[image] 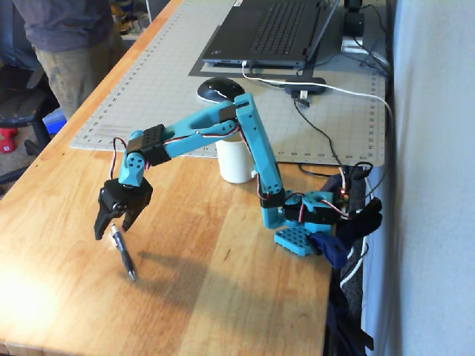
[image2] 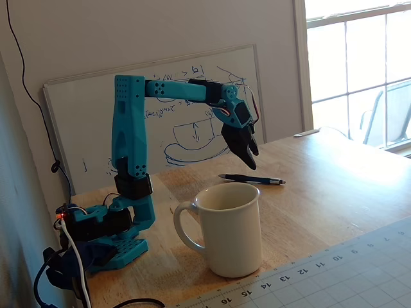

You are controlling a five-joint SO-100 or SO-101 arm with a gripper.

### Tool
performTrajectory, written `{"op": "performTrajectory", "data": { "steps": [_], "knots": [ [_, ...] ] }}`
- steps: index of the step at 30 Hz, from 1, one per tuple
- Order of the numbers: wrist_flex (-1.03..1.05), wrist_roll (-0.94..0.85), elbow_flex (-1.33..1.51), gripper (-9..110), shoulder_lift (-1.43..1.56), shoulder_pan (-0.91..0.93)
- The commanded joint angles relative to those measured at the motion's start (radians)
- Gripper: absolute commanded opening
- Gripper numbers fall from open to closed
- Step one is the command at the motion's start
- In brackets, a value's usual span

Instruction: Grasp a pen and put it in a mug.

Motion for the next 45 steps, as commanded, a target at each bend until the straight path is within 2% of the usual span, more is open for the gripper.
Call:
{"op": "performTrajectory", "data": {
  "steps": [1, 9, 22, 37, 45],
  "knots": [
    [-0.026, -0.009, -0.048, 25, 0.003, 0.011],
    [-0.025, -0.008, 0.046, 25, -0.003, 0.011],
    [-0.028, -0.008, 0.046, 25, -0.061, -0.002],
    [-0.028, -0.008, 0.040, -1, -0.086, -0.003],
    [-0.028, -0.008, 0.046, 1, -0.044, -0.003]
  ]
}}
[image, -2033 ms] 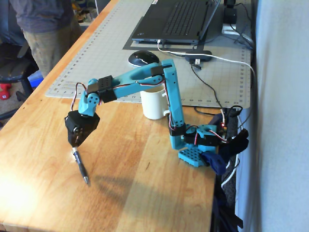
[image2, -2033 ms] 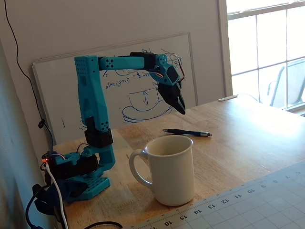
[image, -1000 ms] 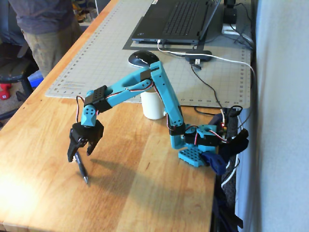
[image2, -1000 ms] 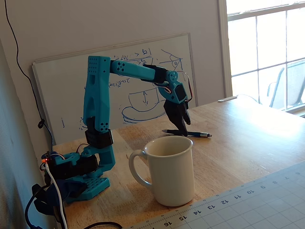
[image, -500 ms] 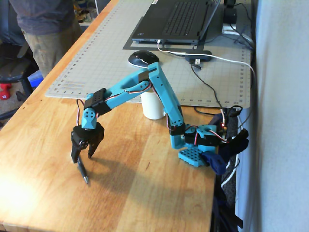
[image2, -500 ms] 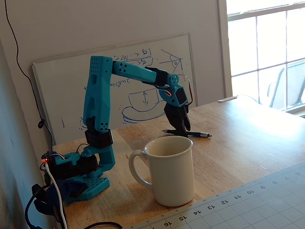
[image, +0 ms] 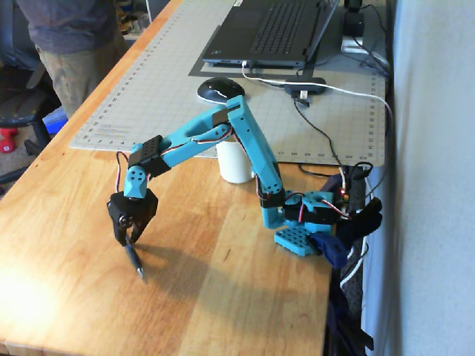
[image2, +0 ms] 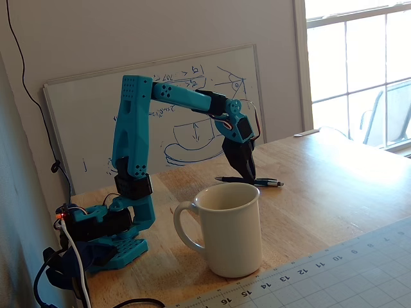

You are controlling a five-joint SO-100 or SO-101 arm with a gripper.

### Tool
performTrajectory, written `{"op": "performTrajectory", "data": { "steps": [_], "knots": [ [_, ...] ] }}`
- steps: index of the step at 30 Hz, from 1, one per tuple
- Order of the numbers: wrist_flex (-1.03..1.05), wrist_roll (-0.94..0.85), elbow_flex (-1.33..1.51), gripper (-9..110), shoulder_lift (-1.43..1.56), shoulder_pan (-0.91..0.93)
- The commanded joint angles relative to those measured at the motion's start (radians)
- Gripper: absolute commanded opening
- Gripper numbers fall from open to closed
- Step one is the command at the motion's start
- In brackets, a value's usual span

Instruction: Grasp a pen and put it in a mug.

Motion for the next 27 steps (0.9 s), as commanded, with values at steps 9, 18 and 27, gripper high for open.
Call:
{"op": "performTrajectory", "data": {
  "steps": [9, 18, 27],
  "knots": [
    [-0.018, -0.008, 0.106, 1, 0.360, 0.040],
    [-0.391, -0.008, 0.402, 1, 0.686, 0.064],
    [-0.653, -0.123, 0.618, 1, 0.996, 0.178]
  ]
}}
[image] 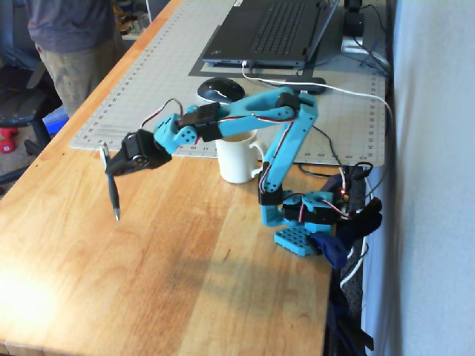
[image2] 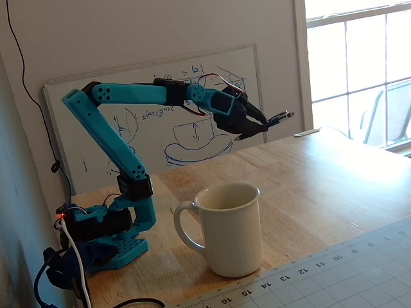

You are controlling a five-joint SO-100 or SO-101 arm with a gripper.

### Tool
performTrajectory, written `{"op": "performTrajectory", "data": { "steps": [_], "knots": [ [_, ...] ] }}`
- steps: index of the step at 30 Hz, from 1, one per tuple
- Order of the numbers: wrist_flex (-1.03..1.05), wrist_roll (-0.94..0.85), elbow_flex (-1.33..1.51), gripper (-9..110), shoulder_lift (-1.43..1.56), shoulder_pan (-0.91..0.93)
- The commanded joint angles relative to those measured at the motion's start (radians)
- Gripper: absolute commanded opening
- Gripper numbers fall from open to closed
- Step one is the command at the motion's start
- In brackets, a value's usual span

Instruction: Grasp a pen and put it in a mug.

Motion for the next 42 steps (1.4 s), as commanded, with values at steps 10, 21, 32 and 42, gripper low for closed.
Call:
{"op": "performTrajectory", "data": {
  "steps": [10, 21, 32, 42],
  "knots": [
    [-0.094, -0.792, 0.106, 1, 0.423, 0.152],
    [-0.098, -1.095, 0.114, 1, 0.578, 0.529],
    [-0.092, -1.097, 0.219, 1, 0.802, 0.772],
    [-0.092, -1.097, 0.508, 1, 1.046, 0.881]
  ]
}}
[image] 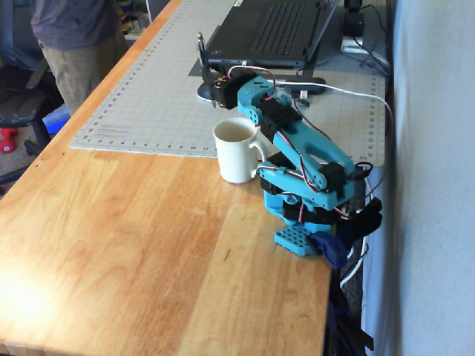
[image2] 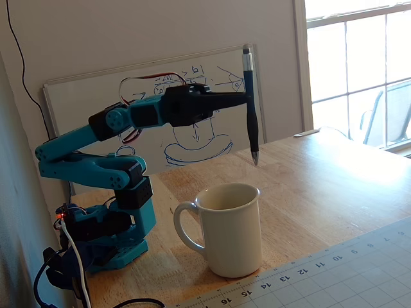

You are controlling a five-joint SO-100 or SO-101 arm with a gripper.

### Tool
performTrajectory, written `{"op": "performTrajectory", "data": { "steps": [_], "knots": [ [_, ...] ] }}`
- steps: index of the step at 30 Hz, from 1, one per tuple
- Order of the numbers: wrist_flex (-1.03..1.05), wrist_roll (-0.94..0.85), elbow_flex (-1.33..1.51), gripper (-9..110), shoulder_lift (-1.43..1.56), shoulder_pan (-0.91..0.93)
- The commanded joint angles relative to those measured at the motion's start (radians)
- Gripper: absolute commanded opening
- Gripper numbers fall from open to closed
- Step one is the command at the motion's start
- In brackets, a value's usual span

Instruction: Grasp a pen and put it in a mug.

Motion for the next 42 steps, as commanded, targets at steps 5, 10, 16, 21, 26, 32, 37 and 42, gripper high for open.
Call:
{"op": "performTrajectory", "data": {
  "steps": [5, 10, 16, 21, 26, 32, 37, 42],
  "knots": [
    [-0.035, -0.011, 0.092, 1, 0.118, 0.066],
    [-0.034, -0.011, 0.112, 1, 0.121, 0.098],
    [-0.034, -0.011, 0.117, 1, 0.114, 0.101],
    [0.005, -0.012, 0.156, 1, 0.153, 0.103],
    [0.110, -0.012, 0.204, 1, 0.279, 0.103],
    [0.305, -0.012, 0.216, 1, 0.367, 0.101],
    [0.457, 0.003, 0.221, 1, 0.371, 0.089],
    [0.486, -0.009, 0.287, 1, 0.373, 0.077]
  ]
}}
